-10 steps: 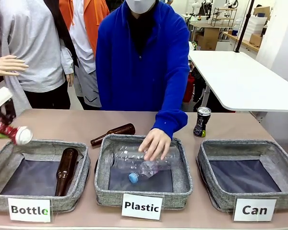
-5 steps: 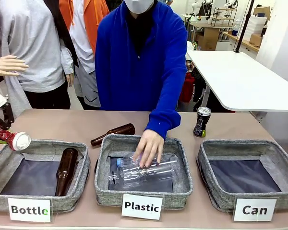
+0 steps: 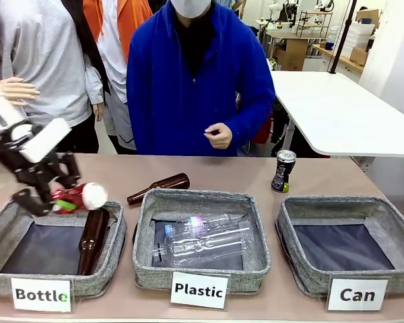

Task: Sort the can waste into the basket.
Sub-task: Pick up the can waste from the table and place it in the right Fabric basket.

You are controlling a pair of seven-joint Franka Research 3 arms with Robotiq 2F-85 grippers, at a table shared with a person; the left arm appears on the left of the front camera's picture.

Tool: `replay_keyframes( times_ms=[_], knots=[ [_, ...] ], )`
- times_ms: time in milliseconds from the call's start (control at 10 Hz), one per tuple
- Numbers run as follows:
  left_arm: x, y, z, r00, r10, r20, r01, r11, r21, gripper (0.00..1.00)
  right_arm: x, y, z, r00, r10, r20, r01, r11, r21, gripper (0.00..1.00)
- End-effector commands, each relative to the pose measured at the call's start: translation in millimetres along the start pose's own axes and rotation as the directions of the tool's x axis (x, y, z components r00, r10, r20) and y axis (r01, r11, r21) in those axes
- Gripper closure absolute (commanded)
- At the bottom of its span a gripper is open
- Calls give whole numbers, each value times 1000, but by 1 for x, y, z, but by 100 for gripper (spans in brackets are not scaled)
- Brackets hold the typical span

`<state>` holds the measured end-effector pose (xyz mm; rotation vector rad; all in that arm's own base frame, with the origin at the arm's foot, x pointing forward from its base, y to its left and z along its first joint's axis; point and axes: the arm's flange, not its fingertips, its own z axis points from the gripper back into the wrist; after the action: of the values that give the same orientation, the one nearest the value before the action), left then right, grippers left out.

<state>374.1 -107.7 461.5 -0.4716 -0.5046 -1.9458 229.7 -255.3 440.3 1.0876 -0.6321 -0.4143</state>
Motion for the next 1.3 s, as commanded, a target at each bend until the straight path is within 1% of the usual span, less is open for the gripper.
replay_keyframes(
  times_ms=[0, 100, 200, 300, 400, 500, 600, 700, 800, 900, 1000, 1100, 1200],
  knots=[
    [-7, 13, 12, 998, 52, -31, -52, 999, 4, 77, 5, 7, 32, 999, 10, 44, -11, 1000, 22, 0],
    [-7, 19, 13, 996, 85, -27, -84, 996, 32, 77, 3, 10, 43, 998, 47, 34, -45, 997, -66, 0],
    [21, 30, 9, 990, 133, 39, -136, 987, 82, 77, 2, 21, 65, 999, 50, -15, -51, 997, -62, 0],
    [82, 56, -7, 955, 158, 250, -190, 976, 107, 77, 4, 32, 104, 997, 72, -20, -73, 996, -48, 0],
    [143, 80, -29, 942, 192, 274, -234, 963, 131, 77, 5, 40, 138, 994, 111, 2, -111, 994, -6, 0],
    [203, 105, -51, 955, 152, 254, -164, 986, 27, 77, 3, 42, 163, 990, 143, 5, -143, 989, 30, 0],
    [254, 129, -82, 962, 144, 230, -155, 988, 29, 77, 1, 37, 179, 985, 171, -9, -170, 984, 45, 0],
    [302, 153, -114, 970, 122, 211, -137, 989, 61, 77, -2, 30, 189, 985, 170, -6, -169, 985, 42, 0],
    [332, 177, -143, 979, 97, 179, -110, 992, 65, 77, -7, 23, 192, 985, 171, -21, -170, 984, 41, 0],
    [357, 198, -168, 992, 41, 121, -53, 994, 97, 77, -14, 19, 190, 981, 188, -46, -185, 981, 54, 0],
    [377, 216, -193, 994, 28, 107, -45, 987, 152, 77, -20, 12, 195, 975, 209, -75, -206, 977, 46, 0],
    [395, 234, -219, 993, 48, 105, -61, 990, 131, 77, -23, 6, 197, 974, 212, -81, -207, 976, 65, 0],
    [402, 242, -243, 995, 45, 86, -53, 994, 93, 77, -19, 0, 198, 983, 179, -49, -175, 982, 70, 0]
  ],
)
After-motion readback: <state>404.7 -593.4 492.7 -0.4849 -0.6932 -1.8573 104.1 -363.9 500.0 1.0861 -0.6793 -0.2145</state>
